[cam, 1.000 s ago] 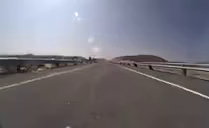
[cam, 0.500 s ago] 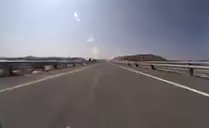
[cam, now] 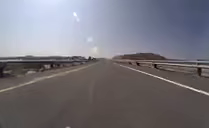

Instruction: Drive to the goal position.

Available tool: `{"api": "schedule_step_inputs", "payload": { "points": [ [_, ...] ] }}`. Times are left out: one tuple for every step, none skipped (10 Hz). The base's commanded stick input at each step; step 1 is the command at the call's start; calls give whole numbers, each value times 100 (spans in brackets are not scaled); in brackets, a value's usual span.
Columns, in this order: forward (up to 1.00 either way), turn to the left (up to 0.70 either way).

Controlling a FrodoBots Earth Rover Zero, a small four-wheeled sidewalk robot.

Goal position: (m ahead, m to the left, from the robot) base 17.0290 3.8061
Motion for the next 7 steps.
{"api": "schedule_step_inputs", "payload": {
  "points": [
    [100,0],
    [100,0],
    [100,0],
    [100,0],
    [100,0],
    [100,0],
    [100,0]
  ]
}}
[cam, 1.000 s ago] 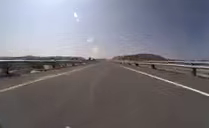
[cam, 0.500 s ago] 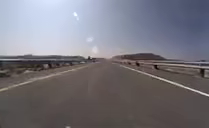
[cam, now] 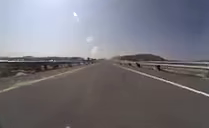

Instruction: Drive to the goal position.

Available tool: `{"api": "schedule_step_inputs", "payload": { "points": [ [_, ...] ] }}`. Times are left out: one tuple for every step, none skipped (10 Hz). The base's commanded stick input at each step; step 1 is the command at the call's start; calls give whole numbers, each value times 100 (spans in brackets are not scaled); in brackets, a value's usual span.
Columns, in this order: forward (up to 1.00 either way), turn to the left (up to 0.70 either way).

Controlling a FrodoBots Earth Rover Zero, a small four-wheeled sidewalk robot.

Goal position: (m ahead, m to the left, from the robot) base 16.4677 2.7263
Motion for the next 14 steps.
{"api": "schedule_step_inputs", "payload": {
  "points": [
    [100,0],
    [100,0],
    [100,0],
    [100,0],
    [100,0],
    [100,0],
    [100,0],
    [100,0],
    [100,0],
    [100,0],
    [100,0],
    [100,0],
    [100,0],
    [100,0]
  ]
}}
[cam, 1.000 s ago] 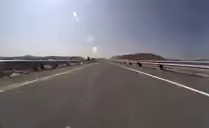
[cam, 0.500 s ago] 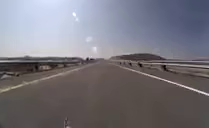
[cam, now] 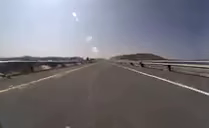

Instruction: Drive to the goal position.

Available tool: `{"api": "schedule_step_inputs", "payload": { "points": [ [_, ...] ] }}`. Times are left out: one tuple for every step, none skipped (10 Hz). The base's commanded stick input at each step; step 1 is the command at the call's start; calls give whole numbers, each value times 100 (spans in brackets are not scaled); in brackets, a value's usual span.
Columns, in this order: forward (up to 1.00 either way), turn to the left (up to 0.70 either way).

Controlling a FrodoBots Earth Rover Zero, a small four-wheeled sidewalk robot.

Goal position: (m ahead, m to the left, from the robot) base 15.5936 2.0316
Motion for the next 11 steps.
{"api": "schedule_step_inputs", "payload": {
  "points": [
    [100,0],
    [100,0],
    [100,0],
    [100,0],
    [100,0],
    [100,0],
    [100,0],
    [100,0],
    [100,0],
    [100,0],
    [100,0]
  ]
}}
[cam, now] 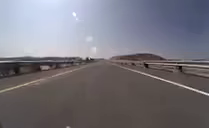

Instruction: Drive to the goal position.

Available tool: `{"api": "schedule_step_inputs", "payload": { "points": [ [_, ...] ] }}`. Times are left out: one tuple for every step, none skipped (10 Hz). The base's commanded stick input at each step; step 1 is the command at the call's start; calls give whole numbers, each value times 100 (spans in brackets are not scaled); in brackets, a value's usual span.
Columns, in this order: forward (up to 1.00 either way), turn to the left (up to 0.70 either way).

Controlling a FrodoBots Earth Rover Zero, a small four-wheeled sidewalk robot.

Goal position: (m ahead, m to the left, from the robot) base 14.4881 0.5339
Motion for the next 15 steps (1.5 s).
{"api": "schedule_step_inputs", "payload": {
  "points": [
    [100,0],
    [100,0],
    [100,0],
    [100,0],
    [100,0],
    [100,0],
    [100,0],
    [100,0],
    [100,0],
    [100,0],
    [100,0],
    [100,0],
    [100,0],
    [100,0],
    [100,0]
  ]
}}
